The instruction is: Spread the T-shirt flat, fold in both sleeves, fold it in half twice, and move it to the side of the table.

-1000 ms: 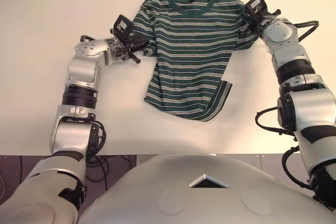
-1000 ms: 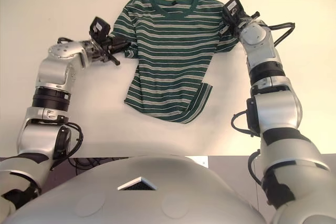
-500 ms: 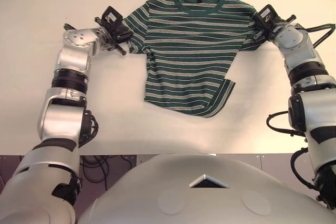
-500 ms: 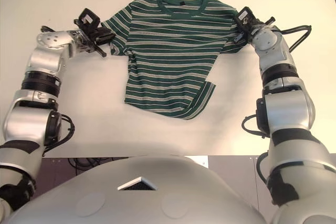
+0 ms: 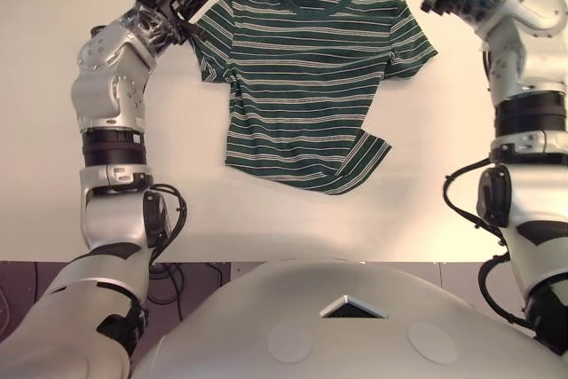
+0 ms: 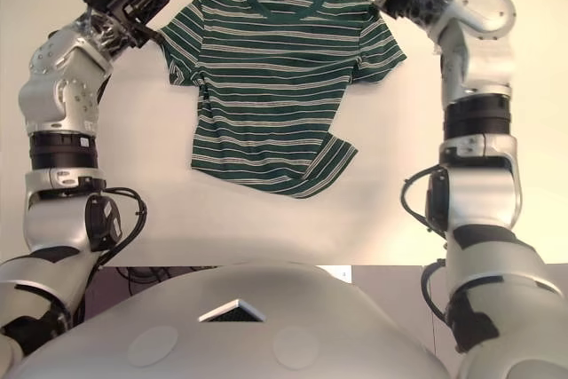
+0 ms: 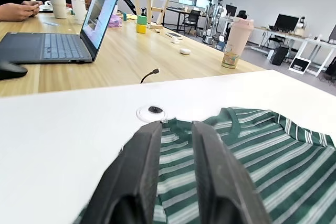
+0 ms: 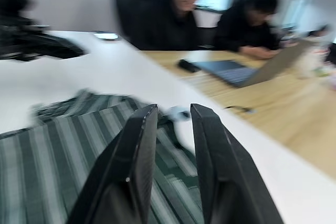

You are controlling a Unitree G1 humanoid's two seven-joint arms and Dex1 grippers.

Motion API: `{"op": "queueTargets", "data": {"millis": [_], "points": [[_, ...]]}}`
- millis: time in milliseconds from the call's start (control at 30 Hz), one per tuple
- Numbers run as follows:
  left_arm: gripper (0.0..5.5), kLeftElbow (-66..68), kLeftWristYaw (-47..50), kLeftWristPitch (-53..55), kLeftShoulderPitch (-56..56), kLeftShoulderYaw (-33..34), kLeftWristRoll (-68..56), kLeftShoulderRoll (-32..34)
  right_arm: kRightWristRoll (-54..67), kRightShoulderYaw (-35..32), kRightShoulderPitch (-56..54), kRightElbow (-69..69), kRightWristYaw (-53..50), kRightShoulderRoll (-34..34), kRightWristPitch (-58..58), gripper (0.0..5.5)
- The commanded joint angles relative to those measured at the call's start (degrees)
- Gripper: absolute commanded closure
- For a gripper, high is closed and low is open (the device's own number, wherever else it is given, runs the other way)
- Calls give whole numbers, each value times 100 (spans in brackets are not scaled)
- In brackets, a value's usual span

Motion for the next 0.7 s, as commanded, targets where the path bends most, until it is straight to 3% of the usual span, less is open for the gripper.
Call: {"op": "queueTargets", "data": {"millis": [33,133,267,400,567,700], "points": [[452,-1531,-213,654,1414,-273,-4,452,796,685,1470,-2660,2186,-2033,1897,436],[452,-2217,-170,827,1958,-479,-7,411,176,1201,2124,-3151,2690,-2536,1321,436],[452,-3224,150,1065,2598,-713,-148,135,-543,1581,2205,-2872,1843,-1783,836,436],[452,-3788,398,1158,3288,-898,-173,-7,-730,1542,2280,-2691,1279,-1327,767,436],[452,-3850,422,1190,3538,-784,-202,106,-1521,1783,2490,-2398,447,-1262,462,436],[452,-3732,412,1220,3273,-703,-222,185,-1988,2045,2757,-2367,391,-1490,397,436]]}}
